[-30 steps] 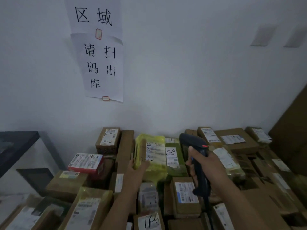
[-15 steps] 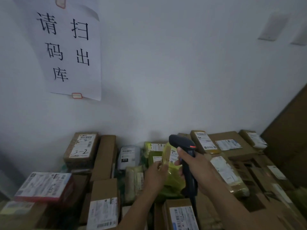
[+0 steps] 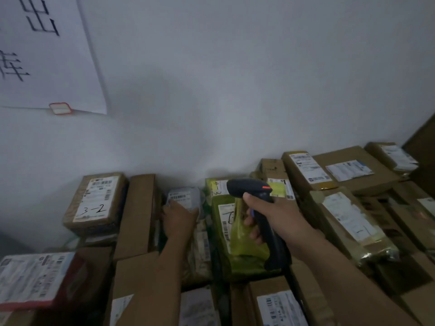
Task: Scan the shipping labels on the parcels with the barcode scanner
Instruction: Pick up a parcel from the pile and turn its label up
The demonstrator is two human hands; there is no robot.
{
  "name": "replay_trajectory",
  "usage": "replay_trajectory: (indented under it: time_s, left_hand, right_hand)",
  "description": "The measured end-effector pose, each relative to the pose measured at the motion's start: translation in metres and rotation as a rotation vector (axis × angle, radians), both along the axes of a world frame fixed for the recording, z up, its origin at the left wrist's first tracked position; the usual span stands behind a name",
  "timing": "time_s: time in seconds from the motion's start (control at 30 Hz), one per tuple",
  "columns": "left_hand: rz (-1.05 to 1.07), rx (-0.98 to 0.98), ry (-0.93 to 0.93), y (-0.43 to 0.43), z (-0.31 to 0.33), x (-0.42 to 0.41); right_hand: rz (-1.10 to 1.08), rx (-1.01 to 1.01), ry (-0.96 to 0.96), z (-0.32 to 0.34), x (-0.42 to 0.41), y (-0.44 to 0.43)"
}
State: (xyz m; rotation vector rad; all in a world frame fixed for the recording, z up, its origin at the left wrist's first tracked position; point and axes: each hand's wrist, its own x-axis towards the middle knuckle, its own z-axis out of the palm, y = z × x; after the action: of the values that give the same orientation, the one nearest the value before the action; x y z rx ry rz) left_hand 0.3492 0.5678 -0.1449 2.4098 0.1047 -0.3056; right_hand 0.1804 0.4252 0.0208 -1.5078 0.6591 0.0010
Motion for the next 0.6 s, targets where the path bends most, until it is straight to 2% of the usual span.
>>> replay_trajectory:
  time_s: [0.23, 0.37, 0.53, 0.6]
  left_hand:
    - [0.106, 0.071, 0.234, -0.019, -0.023, 0.019]
    - [0.098, 0.064, 0.287, -0.020, -0.028, 0.031]
    - [0.153, -0.103, 0.085, -0.012, -0.025, 0.015]
    - [0.161, -0.088, -0.055, -0.010, -0.011, 0.006]
  right_hand:
    - [0.022, 0.041, -0.041, -0.010, 0.003, -0.004]
    - [0.012, 0.041, -0.046, -0.014, 0.001, -0.006]
    - [0.011, 0.042, -0.053, -0.013, -0.001, -0.005]
    - [0.013, 0.028, -0.048, -0.011, -0.002, -0.005]
